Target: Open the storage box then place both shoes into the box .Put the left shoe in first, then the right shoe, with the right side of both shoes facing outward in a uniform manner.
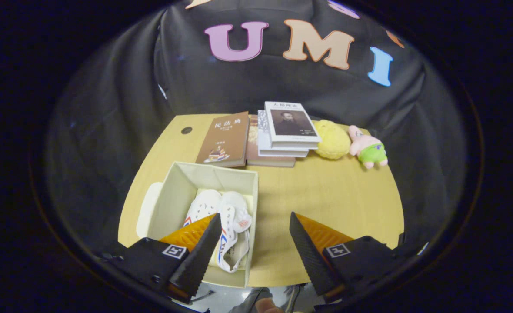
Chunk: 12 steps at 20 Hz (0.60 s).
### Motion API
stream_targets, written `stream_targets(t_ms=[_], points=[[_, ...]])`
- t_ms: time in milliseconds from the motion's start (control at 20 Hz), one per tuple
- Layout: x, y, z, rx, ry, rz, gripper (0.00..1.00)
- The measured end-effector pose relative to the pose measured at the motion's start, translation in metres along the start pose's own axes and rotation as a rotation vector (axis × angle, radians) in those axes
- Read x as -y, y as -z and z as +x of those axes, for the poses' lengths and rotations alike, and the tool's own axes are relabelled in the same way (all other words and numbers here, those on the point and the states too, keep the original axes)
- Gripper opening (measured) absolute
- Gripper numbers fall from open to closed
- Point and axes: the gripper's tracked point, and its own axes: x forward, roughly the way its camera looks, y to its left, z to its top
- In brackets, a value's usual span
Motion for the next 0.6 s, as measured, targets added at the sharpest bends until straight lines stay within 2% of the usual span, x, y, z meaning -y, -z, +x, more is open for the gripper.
stream_targets(t_ms=[300,600], points=[[0.049,-0.051,-0.065,0.268,0.047,0.003,1.00],[0.079,-0.099,-0.172,0.581,0.050,0.034,1.00]])
